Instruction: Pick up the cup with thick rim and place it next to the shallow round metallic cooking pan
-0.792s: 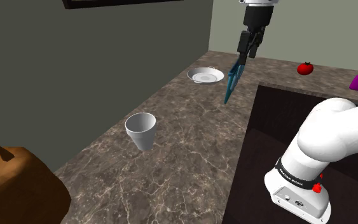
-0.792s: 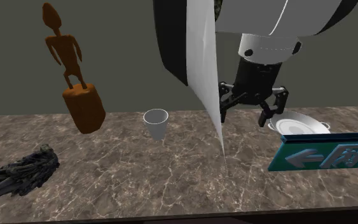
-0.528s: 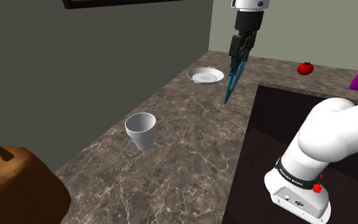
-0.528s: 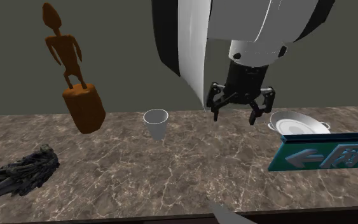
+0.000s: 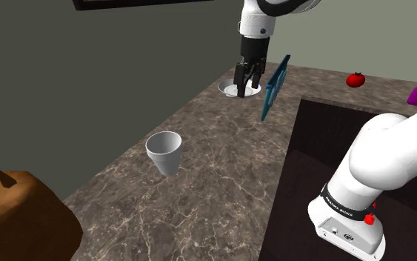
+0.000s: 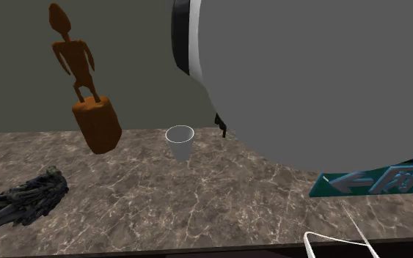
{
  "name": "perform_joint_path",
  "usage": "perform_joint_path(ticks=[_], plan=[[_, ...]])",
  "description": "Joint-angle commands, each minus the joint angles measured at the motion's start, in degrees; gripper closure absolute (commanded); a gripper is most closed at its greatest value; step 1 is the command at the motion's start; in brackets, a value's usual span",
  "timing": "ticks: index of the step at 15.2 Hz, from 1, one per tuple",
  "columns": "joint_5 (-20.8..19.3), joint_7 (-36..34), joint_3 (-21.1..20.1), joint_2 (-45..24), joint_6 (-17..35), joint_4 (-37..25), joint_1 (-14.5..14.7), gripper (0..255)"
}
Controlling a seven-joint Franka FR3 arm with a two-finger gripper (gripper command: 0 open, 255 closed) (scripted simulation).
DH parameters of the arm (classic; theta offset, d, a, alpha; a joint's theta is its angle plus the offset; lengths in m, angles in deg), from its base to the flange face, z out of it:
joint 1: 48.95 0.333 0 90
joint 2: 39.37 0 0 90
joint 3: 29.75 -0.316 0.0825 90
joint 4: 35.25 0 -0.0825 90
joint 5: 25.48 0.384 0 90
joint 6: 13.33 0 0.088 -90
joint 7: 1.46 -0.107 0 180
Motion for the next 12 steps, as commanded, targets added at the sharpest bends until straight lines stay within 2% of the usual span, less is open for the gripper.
perform_joint_path(ticks=[1,12], plan=[[1.0,-1.2,-1.4,-3.2,3.0,-0.5,0.7,0],[2.9,-7.7,-8.2,-23.2,16.3,-8.2,3.5,0]])
